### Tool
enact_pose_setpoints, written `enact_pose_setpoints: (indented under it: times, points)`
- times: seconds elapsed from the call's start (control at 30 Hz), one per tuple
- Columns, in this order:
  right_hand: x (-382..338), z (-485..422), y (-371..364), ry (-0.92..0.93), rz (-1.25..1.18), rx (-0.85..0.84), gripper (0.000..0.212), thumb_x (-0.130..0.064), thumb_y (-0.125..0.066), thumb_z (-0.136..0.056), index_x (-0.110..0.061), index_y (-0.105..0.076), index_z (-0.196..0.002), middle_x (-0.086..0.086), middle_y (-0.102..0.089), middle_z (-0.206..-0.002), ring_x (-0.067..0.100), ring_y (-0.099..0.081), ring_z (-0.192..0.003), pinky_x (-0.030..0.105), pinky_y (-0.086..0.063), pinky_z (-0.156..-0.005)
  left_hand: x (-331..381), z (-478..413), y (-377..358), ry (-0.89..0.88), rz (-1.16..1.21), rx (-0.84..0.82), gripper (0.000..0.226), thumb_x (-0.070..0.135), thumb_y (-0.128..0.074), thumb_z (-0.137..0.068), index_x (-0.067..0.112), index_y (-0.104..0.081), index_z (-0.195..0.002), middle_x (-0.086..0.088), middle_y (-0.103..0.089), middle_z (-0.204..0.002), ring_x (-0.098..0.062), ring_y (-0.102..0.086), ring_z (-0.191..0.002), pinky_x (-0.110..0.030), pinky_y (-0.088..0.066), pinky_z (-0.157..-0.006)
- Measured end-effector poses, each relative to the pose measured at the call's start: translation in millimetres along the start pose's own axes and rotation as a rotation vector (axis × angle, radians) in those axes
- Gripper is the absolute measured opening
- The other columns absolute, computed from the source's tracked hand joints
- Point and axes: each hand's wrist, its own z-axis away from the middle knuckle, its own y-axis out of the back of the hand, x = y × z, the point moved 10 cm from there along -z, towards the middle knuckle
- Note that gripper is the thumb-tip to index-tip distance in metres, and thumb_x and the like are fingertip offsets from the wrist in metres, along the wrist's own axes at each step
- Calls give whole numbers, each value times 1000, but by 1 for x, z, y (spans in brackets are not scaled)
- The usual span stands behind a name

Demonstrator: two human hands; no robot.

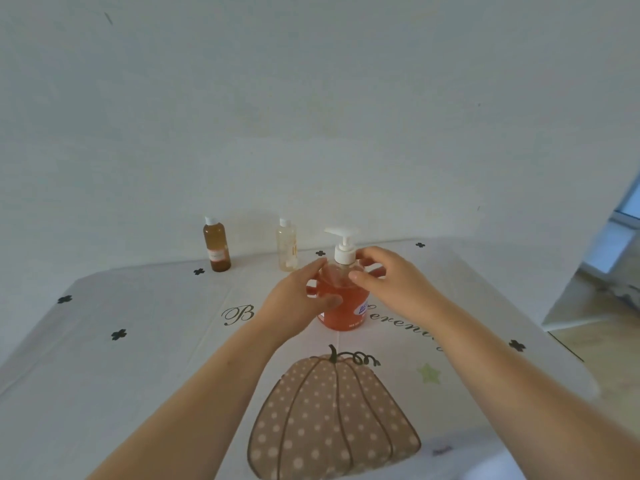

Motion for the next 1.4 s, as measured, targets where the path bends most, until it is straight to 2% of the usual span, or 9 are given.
enact_pose_setpoints:
  times: [0.13,0.33,0.43,0.6,0.77,0.9,1.0,1.23,1.4]
  points:
    - [4,-4,4,-19,-12,57,35,-34,-59,-94,-32,-55,-129,-11,-57,-123,4,-59,-98,21,-41,-74,2,-8,-5,-5,24,-15,74,30,-70,-85,32,-32,-148,11,-50,-140,-7,-55,-114,-35,-44,-102]
    - [14,-10,7,-77,-42,76,41,-33,-62,-92,-32,-52,-132,-9,-55,-127,6,-58,-105,25,-43,-83,2,-17,-9,-12,44,-46,74,31,-68,-86,33,-28,-149,14,-47,-140,-5,-52,-116,-23,-40,-93]
    - [-2,-4,29,-28,-90,281,46,-19,-58,-92,-29,-45,-135,-10,-46,-133,7,-48,-119,24,-37,-92,-6,-19,-2,2,54,-42,71,32,-70,-84,36,-34,-146,18,-47,-138,-3,-54,-115,-21,-46,-85]
    - [-81,9,43,249,33,517,43,5,-47,-86,-18,-53,-121,-7,-47,-125,11,-44,-118,13,-33,-83,-28,-25,46,67,72,173,41,19,-61,-90,28,-54,-130,11,-59,-122,-8,-62,-97,-20,-47,-66]
    - [-130,-20,-12,403,154,347,44,5,-43,-91,-12,-52,-131,0,-47,-132,12,-45,-121,11,-35,-88,-54,-23,77,115,26,244,39,17,-58,-91,27,-55,-129,10,-60,-119,-9,-61,-100,-32,-52,-87]
    - [-119,-74,-61,202,262,115,57,1,-42,-94,-15,-32,-148,5,-35,-147,21,-43,-128,32,-45,-98,-71,-19,88,160,22,252,40,16,-55,-91,29,-54,-129,12,-57,-116,-6,-61,-92,-19,-50,-66]
    - [-101,-104,-78,75,373,19,63,5,-46,-89,-11,-28,-148,9,-35,-145,26,-44,-126,37,-47,-97,-78,-16,91,175,14,248,41,15,-54,-90,30,-53,-129,14,-56,-115,-10,-64,-87,-21,-51,-64]
    - [-86,-126,-91,16,513,-78,57,4,-47,-84,-10,-39,-139,9,-46,-134,29,-53,-114,39,-49,-89,-85,-19,92,184,5,244,43,16,-53,-89,30,-52,-130,15,-56,-117,-10,-64,-89,-24,-53,-69]
    - [-93,-120,-83,62,599,-17,43,7,-53,-79,-8,-50,-119,9,-59,-110,27,-57,-88,31,-45,-68,-85,-21,94,187,-10,252,42,15,-52,-90,29,-51,-130,14,-55,-121,-8,-61,-94,-20,-49,-66]
